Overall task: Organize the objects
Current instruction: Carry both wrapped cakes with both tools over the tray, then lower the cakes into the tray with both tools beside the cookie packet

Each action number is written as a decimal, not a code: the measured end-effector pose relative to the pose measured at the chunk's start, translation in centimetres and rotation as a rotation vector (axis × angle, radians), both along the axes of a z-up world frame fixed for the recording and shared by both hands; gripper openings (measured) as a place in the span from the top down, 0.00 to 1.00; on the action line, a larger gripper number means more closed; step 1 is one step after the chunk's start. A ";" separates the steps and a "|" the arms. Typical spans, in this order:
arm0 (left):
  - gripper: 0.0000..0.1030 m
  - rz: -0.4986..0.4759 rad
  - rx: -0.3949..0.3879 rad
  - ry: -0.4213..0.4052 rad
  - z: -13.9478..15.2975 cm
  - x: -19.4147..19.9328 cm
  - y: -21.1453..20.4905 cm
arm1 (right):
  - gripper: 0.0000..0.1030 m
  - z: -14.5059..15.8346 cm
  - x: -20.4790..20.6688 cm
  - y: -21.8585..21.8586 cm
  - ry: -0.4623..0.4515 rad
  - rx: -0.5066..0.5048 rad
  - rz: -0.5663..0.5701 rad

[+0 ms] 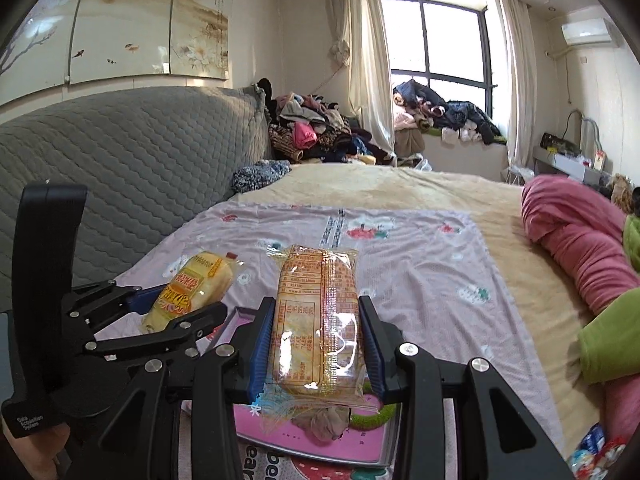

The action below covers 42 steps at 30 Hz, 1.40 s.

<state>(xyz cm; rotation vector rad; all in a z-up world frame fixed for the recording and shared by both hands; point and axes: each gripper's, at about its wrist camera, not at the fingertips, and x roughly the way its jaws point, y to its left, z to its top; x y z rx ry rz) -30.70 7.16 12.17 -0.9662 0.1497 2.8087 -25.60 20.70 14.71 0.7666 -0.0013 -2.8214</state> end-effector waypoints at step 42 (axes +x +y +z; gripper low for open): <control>0.59 0.007 0.044 -0.203 -15.6 -6.3 -2.2 | 0.61 -13.1 -5.8 -3.0 -0.181 0.066 0.064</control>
